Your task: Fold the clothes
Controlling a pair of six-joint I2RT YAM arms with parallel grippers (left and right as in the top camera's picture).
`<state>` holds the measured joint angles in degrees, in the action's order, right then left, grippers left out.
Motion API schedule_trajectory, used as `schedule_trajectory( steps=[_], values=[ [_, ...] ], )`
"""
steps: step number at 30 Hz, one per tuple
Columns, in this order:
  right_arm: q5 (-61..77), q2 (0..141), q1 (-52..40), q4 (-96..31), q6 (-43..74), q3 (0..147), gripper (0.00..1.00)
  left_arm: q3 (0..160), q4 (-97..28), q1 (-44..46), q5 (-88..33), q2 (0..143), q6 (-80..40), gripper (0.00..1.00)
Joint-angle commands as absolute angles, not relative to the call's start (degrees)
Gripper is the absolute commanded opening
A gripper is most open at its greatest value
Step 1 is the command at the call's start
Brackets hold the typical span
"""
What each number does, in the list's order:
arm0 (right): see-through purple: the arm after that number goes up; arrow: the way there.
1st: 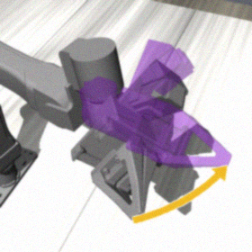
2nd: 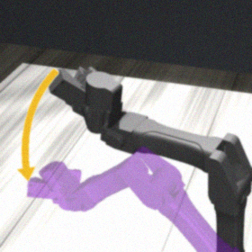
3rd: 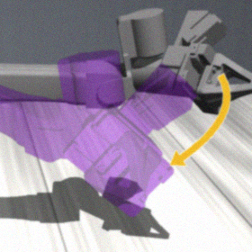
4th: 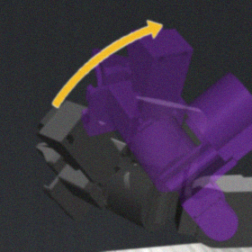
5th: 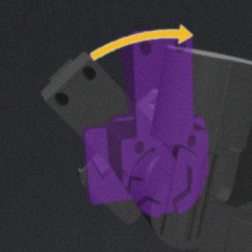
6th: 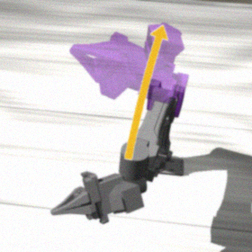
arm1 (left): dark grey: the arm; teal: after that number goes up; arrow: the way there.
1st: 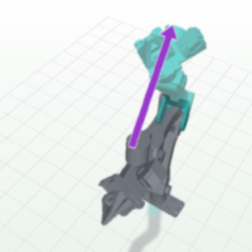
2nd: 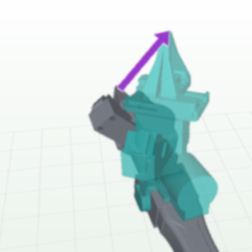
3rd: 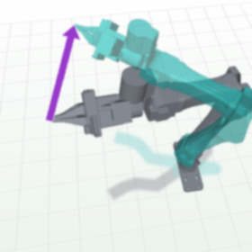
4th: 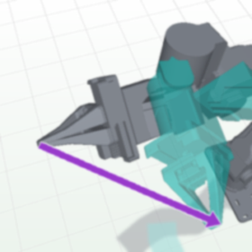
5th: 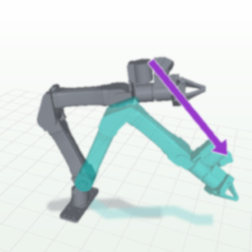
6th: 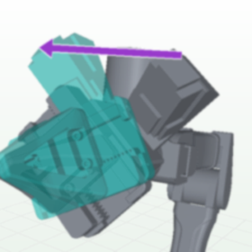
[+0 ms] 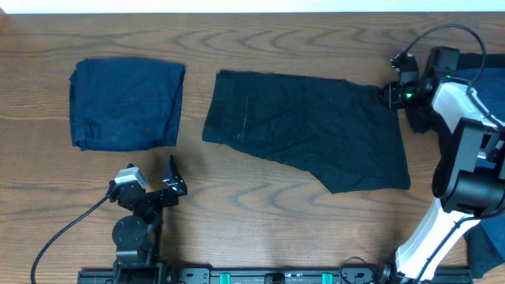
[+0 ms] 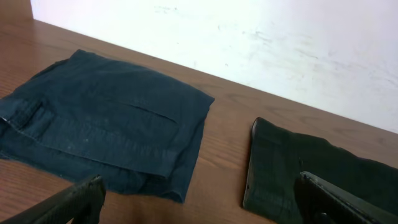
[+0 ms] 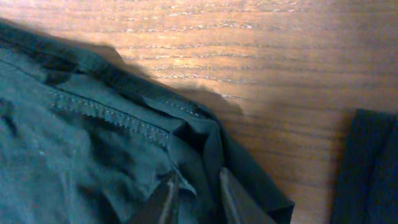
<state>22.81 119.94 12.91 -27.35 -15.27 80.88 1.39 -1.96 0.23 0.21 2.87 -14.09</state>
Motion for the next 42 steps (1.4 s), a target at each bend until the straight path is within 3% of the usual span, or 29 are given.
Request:
schedule_trajectory(
  steps=[1,7,10,12,28,32,39,42],
  values=[
    [19.0,118.3,11.3,-27.5,-17.0,80.8,0.24,0.2,-4.1,0.4,1.1,2.5,-13.3,0.98],
    [18.2,118.3,10.7,-27.0,-17.7,80.8,0.25,0.2,-4.1,0.4,1.1,2.5,-13.3,0.98],
    [18.2,118.3,10.7,-26.5,-17.7,80.8,0.08,0.2,-4.1,0.4,1.1,2.5,-13.3,0.98],
    [18.5,118.0,10.7,-26.4,-17.6,80.9,0.01,0.2,-4.1,0.4,1.1,2.5,-13.3,0.98],
    [18.4,111.9,8.6,-33.6,-17.7,80.9,0.02,0.2,-4.1,0.4,1.1,2.5,-13.3,0.98],
    [17.0,111.9,7.8,-34.3,-17.9,80.8,0.05,0.2,-4.1,0.4,1.1,2.5,-13.3,0.98],
    [13.6,111.9,7.4,-34.7,-18.4,80.8,0.31,0.2,-4.1,0.4,1.1,2.5,-13.3,0.98],
    [13.3,111.9,7.4,-34.8,-18.9,80.8,0.37,0.2,-4.1,0.4,1.1,2.5,-13.3,0.98]
  ],
)
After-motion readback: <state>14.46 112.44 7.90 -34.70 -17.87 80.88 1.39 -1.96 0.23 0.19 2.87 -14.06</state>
